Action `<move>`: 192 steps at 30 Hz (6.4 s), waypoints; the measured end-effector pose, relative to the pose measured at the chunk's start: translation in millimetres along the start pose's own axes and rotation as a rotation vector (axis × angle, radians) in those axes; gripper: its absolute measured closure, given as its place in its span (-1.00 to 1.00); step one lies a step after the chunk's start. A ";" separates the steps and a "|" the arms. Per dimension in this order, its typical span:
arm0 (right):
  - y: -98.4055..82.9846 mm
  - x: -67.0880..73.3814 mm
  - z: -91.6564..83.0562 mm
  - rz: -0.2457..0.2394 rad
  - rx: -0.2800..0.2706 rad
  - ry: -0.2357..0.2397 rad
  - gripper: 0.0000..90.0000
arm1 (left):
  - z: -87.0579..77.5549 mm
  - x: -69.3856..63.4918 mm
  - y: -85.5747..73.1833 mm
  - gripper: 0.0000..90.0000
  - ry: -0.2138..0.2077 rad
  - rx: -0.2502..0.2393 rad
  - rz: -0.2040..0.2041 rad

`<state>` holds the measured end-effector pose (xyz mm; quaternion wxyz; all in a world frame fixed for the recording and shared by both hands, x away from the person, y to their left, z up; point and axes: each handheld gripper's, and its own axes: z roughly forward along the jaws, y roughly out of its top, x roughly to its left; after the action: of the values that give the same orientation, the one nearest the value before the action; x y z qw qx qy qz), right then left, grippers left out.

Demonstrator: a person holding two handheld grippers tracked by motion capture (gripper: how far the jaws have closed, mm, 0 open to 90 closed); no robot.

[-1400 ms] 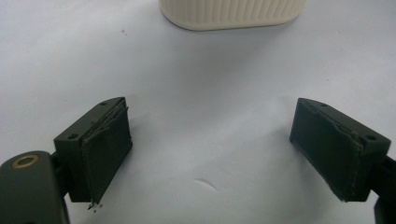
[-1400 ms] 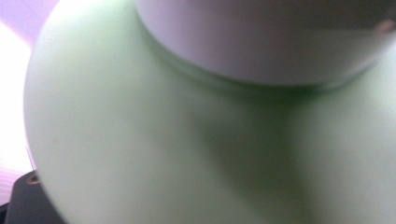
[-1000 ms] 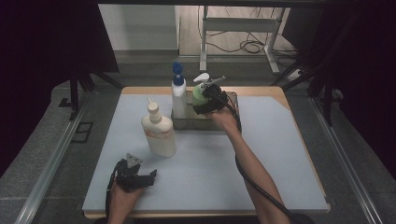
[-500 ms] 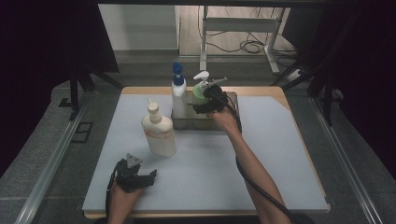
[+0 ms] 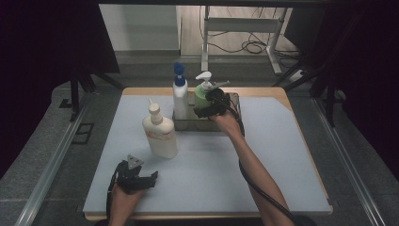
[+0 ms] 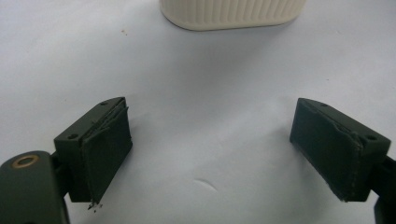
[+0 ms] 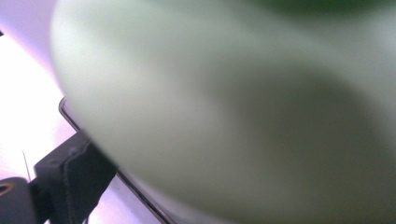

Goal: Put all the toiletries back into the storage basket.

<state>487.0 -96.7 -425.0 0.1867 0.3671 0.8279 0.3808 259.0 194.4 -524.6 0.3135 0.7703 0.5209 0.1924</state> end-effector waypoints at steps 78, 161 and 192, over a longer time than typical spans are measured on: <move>-46.7 -41.1 -3.8 0.126 0.105 -0.029 0.98 | 0.1 -0.2 -0.1 -0.73 0.000 -0.002 -0.002; -43.1 -31.8 -10.5 0.148 0.058 0.042 0.45 | 0.0 -0.3 -0.2 -0.73 0.001 -0.003 0.000; -65.1 -9.2 -71.0 0.026 0.055 0.089 -0.44 | 0.2 -0.7 0.0 -0.73 0.002 -0.001 -0.005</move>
<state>420.9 -167.3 -429.2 0.1347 0.3656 0.8407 0.3761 258.8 193.7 -524.7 0.3140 0.7687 0.5228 0.1927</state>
